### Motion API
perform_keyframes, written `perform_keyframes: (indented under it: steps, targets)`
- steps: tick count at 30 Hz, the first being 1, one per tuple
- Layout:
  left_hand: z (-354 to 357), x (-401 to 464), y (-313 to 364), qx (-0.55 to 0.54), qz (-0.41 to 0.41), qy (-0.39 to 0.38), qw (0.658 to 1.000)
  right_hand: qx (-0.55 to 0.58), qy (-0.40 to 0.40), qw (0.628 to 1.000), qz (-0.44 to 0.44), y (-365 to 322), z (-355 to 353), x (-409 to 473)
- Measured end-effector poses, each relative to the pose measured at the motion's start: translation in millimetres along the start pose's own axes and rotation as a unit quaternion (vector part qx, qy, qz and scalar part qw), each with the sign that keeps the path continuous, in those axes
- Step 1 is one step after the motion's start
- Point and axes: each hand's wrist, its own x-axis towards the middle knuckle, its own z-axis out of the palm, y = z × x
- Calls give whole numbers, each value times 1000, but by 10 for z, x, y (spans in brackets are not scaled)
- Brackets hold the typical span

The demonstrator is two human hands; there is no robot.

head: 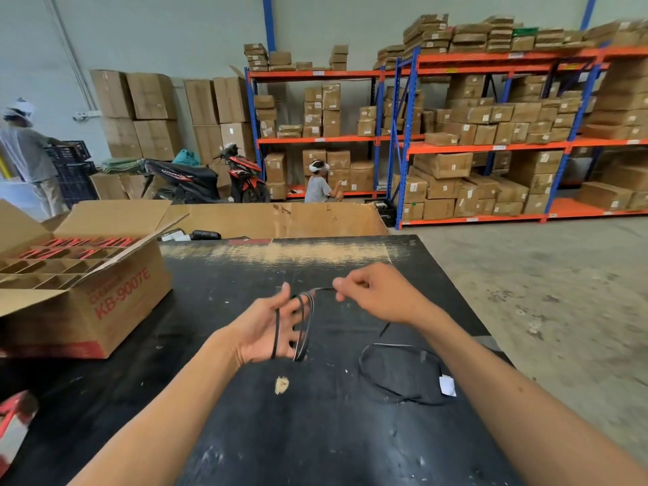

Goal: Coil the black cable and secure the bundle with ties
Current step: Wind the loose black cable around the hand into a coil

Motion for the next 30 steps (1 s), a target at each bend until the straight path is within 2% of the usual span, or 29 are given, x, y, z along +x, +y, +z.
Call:
perform_keyframes:
  steps: [3, 5, 10, 13, 15, 17, 20, 23, 25, 27, 30]
  targets:
    - [-49, -33, 154, -57, 94, 19, 994, 111, -34, 993, 16, 44, 348, -239]
    - [-57, -68, 224, -85, 140, 18, 986, 206, -66, 975, 46, 136, 623, -389]
    - [61, -136, 270, -116, 159, -29, 980, 343, -114, 922, 136, 350, 1089, -550]
    - [227, -212, 271, -110, 146, -97, 978, 310, -134, 929, 152, 436, 1140, -555]
    - [355, -277, 279, -87, 123, -145, 978, 262, -117, 943, 170, 506, 1120, -512]
    - [482, -318, 230, -56, 76, -192, 977, 206, -89, 960, 168, 561, 1066, -435]
    - [554, -296, 23, 14, -36, -238, 971, 112, -63, 983, 132, 623, 870, -241]
    - [391, -199, -166, 98, -141, -209, 963, 9, -75, 990, 121, 430, 450, -62]
    - [259, -140, -223, 129, -183, -168, 960, 12, -96, 990, 102, 297, 199, 23]
    - [157, -78, -233, 132, -180, -126, 967, 41, -110, 988, 96, 172, 40, 55]
    - [50, -2, -127, 89, -105, -56, 989, 111, -91, 983, 110, 42, -14, 57]
